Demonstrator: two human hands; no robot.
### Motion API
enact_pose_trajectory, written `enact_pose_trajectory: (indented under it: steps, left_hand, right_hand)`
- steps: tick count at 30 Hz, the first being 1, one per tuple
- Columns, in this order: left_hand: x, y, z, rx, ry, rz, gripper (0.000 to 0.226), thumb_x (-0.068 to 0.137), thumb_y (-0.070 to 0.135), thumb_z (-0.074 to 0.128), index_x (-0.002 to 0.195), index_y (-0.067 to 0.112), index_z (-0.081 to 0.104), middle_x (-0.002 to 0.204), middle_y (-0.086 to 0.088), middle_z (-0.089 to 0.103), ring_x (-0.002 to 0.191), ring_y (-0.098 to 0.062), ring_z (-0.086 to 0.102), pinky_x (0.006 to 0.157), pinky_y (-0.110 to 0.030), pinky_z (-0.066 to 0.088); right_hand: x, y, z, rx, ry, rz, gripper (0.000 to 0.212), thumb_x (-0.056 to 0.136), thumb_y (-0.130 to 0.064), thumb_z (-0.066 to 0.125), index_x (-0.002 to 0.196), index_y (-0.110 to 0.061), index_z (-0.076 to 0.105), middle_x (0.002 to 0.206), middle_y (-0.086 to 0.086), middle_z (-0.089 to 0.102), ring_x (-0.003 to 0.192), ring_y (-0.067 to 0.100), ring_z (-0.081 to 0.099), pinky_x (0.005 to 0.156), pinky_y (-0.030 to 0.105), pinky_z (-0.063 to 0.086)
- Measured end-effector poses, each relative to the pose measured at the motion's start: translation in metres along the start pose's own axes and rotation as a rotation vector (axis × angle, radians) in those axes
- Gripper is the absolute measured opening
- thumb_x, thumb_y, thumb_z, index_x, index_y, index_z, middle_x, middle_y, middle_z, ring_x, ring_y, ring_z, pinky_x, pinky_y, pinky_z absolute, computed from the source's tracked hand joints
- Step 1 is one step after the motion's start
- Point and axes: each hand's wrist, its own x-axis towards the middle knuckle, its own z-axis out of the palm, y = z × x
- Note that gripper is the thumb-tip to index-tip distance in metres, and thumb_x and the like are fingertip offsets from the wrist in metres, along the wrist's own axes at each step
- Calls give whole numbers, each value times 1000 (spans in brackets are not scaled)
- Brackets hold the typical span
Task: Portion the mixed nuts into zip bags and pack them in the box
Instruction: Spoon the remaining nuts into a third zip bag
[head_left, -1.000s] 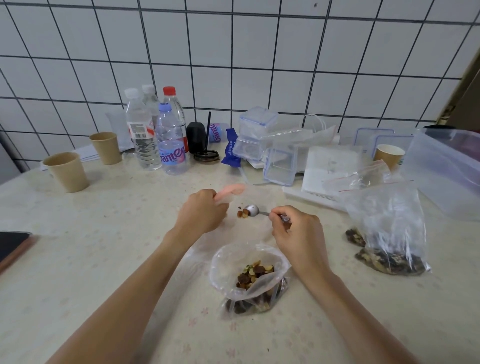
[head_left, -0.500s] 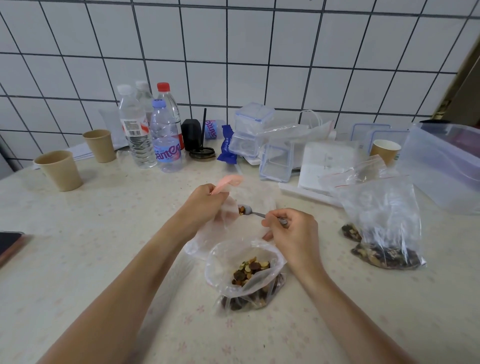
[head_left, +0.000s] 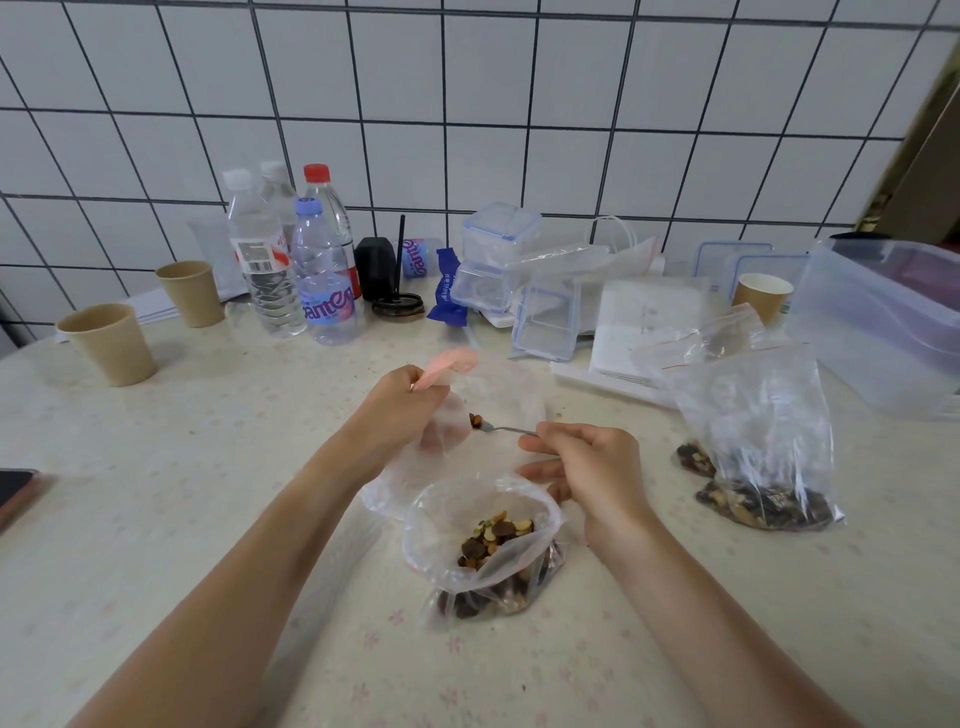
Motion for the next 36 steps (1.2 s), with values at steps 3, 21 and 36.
enact_pose_trajectory:
  steps: [3, 21, 36]
  left_hand:
    - [-2, 2, -2, -74, -43, -26, 8, 104, 27, 60, 106, 20, 60, 103, -7, 77, 82, -28, 79, 74, -46, 66]
    - [-2, 2, -2, 145, 58, 34, 12, 103, 17, 52, 114, 15, 57, 107, -6, 72, 92, -28, 70, 80, -43, 60]
    - [-2, -1, -3, -29, -110, -11, 7, 107, 13, 52, 105, 19, 55, 91, 0, 81, 74, -21, 79, 61, -33, 63]
  right_hand:
    - [0, -2, -2, 53, -11, 38, 10, 98, -10, 66, 98, -2, 73, 84, 6, 80, 65, 29, 77, 40, 27, 46]
    - [-12, -8, -9, -681, 74, -600, 13, 97, -16, 64, 91, -16, 75, 79, -6, 75, 68, 15, 71, 67, 42, 60]
    - [-5, 3, -2, -40, 21, -141, 10, 100, -11, 63, 97, -8, 73, 81, 3, 80, 64, 29, 76, 45, 29, 52]
